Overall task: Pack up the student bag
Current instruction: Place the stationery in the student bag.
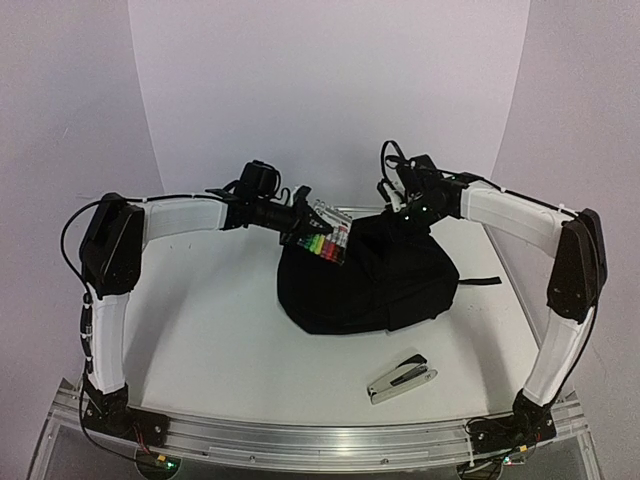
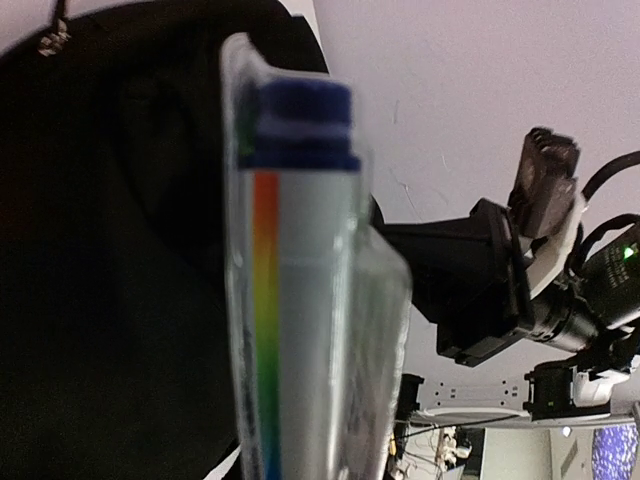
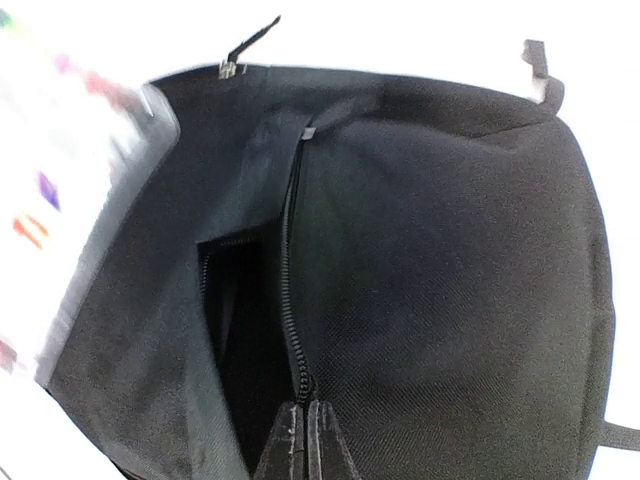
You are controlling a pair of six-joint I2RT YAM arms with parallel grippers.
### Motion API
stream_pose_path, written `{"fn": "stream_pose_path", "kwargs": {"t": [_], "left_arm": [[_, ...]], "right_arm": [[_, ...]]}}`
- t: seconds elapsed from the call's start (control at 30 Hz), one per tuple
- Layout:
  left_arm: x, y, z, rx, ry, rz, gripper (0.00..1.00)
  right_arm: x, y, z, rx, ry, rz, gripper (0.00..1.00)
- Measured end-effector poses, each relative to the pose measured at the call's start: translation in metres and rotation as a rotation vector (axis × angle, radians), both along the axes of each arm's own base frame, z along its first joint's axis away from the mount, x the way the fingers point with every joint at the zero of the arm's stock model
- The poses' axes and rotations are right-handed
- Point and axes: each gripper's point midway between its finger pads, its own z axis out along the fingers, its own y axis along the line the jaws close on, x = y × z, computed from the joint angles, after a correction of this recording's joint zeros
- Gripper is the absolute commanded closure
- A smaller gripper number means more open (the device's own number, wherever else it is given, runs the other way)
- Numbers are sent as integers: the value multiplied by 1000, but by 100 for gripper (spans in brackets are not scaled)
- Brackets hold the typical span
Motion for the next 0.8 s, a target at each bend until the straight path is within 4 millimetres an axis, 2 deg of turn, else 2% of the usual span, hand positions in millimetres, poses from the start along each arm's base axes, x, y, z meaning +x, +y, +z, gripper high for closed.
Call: {"fn": "stream_pose_path", "kwargs": {"t": [0.17, 0.47, 0.6, 0.7, 0.8], "left_arm": [[-19, -26, -11, -45, 45, -103, 100], [-35, -39, -27, -113, 143, -208, 100], [-38, -41, -31, -136, 180, -217, 100], [-38, -40, -38, -133, 198, -206, 100], [-37, -36, -52, -115, 212, -178, 100]], "right_arm": [[-1, -8, 16, 67, -32, -65, 100], [-4, -9, 11, 138, -29, -122, 100], [-7, -8, 6, 129, -26, -95, 72], [-9, -11, -4, 68, -12, -62, 62], [-6, -10, -24, -10, 18, -26, 54]]}}
